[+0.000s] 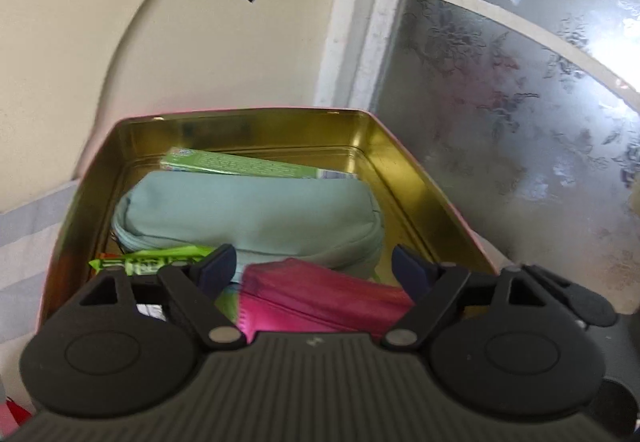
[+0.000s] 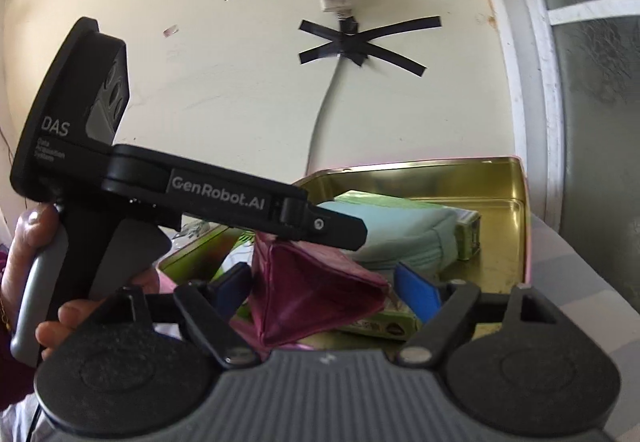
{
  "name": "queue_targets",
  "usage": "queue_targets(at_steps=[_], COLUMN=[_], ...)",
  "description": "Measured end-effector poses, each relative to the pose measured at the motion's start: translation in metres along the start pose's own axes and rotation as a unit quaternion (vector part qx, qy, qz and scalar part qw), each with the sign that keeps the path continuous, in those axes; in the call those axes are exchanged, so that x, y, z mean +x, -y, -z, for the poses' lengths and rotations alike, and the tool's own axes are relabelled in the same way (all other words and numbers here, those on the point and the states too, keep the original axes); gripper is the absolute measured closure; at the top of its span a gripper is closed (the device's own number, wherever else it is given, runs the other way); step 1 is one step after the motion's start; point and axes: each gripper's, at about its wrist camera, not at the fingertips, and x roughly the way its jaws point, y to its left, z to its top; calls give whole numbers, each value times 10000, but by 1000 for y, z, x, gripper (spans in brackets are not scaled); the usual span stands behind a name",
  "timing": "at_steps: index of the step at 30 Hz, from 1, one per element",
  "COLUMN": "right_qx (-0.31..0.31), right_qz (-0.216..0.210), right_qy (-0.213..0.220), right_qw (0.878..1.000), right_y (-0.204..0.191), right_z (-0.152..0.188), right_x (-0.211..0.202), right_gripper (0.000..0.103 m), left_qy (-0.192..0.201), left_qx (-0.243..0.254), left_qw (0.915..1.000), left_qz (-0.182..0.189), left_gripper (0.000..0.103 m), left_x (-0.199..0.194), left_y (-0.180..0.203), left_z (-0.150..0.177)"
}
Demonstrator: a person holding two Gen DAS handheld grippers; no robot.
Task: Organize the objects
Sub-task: 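Carry the magenta pouch into the pink tin and open the right gripper, then move the right tool from the tin to the mint teddy bear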
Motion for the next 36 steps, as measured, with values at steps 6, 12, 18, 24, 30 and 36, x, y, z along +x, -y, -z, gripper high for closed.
queue_targets(at_steps=[6,12,18,24,30,36], right_qx=[-258,-132,169,484,492,257], right_qz=[925,1251,1140,969,864,757], right_qy=[261,375,544,519,490,380], right_qw=[9950,9913,9918,9928,9938,9961], right_y=[0,0,-8,-20,-41,-74], right_z=[9,10,18,24,27,29], right_x=[2,-8,-33,-47,-55,-55], right_gripper=[11,13,12,11,11,9], left_qy=[221,266,440,446,445,532], left_qx=[207,132,349,453,355,200], left_qw=[9961,9948,9904,9875,9862,9834], left_qz=[-829,-978,-1261,-1445,-1552,-1722], left_gripper=[11,10,10,10,10,7], left_x=[-9,-31,-58,-82,-104,-127], left_y=[8,7,14,12,-2,-25], left_z=[8,24,36,53,70,86])
